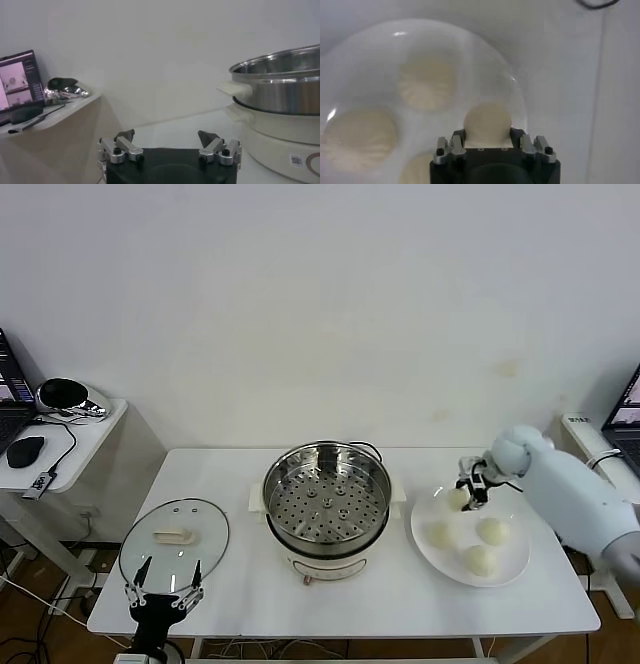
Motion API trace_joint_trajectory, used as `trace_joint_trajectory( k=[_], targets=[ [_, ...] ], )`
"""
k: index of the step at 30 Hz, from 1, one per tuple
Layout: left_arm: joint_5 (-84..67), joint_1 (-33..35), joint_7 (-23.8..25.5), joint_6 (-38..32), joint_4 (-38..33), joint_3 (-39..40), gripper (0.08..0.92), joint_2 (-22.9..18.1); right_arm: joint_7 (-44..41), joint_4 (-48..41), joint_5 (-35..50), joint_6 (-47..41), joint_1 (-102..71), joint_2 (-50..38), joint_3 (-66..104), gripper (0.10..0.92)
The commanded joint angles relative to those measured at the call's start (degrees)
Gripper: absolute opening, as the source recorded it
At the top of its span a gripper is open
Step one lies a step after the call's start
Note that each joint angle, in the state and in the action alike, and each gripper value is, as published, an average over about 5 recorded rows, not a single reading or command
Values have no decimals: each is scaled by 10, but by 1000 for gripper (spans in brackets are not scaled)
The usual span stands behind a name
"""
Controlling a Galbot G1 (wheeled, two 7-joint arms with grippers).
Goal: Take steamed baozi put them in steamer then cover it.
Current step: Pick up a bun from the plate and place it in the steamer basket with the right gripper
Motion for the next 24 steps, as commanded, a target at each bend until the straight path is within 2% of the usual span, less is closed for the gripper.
trace_joint_trajectory(
  k=[1, 5, 10, 17, 24],
  targets=[
    [-5, -3, 1, 0, 1, 2, 823, 2, -6, 105, 124, -4, 118, -66, -86, 568],
    [-8, -8, 1, 0, 2, 6, 823, 4, -2, 118, 192, 15, 230, -49, -159, 569],
    [-11, -9, 1, -1, 2, 8, 823, 10, 6, 118, 228, 51, 331, 13, -242, 573],
    [-19, -12, 1, -4, 6, 0, 823, 18, 12, 117, 239, 101, 355, 116, -307, 582],
    [-26, -18, 2, -2, 6, -13, 823, 17, 19, 98, 209, 163, 329, 218, -359, 585]
  ],
)
